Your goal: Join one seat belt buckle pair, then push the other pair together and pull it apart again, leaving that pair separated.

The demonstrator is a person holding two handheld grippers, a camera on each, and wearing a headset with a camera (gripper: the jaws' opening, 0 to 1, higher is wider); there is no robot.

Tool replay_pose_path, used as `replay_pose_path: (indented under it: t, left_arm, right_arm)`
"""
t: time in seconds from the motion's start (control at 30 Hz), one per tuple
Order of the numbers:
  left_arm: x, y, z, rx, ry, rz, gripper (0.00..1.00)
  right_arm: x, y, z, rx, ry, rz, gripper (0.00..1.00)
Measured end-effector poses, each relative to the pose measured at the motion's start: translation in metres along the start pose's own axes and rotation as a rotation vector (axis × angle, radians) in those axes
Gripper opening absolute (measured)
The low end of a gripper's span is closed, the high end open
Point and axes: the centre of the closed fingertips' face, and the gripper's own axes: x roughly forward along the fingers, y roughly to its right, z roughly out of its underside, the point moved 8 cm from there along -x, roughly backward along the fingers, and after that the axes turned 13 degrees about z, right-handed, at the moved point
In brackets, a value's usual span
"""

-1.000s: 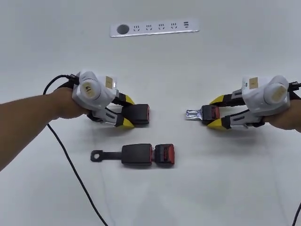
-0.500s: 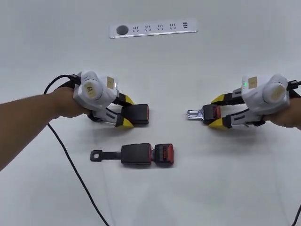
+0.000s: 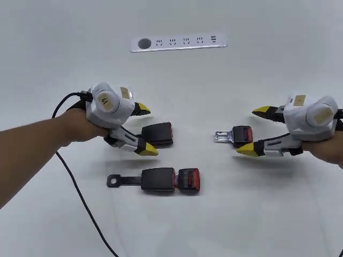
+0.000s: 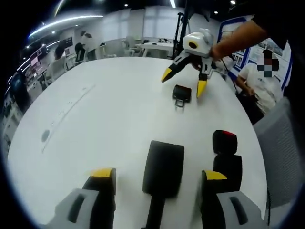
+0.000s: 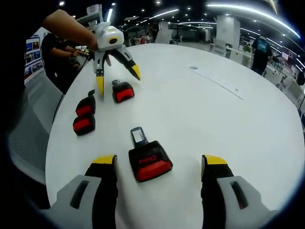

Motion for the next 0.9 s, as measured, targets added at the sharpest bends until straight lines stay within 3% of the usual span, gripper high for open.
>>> replay_pose_path:
  t: [0.17,0.27,0.4,0.47,0.6,0.67,0.9]
  left_arm:
    - [-0.009,0.006,0.003,-0.047,0.042,-0.051,0.81]
    - [-0.015,0.008,0.007,-0.101,0.092,-0.119,0.83]
    - [-0.02,0.014,0.013,-0.144,0.13,-0.163,0.88]
    - [-0.023,0.02,0.016,-0.166,0.142,-0.192,0.89]
    - [-0.033,0.035,0.015,-0.226,0.214,-0.266,0.92]
    - [-0.038,0.043,0.014,-0.239,0.24,-0.281,0.93]
    - [-0.055,0.063,0.025,-0.29,0.318,-0.351,0.97]
  right_arm:
    - [-0.01,-0.005,-0.003,0.066,0.034,0.095,0.77]
    - [-0.016,-0.009,-0.006,0.097,0.06,0.156,0.79]
    - [-0.028,-0.017,-0.01,0.138,0.078,0.224,0.83]
    - [-0.032,-0.02,-0.012,0.162,0.088,0.249,0.83]
    - [-0.044,-0.028,-0.016,0.186,0.111,0.299,0.86]
    - [-0.05,-0.035,-0.019,0.204,0.117,0.336,0.85]
    - [-0.064,-0.053,-0.026,0.229,0.144,0.383,0.9]
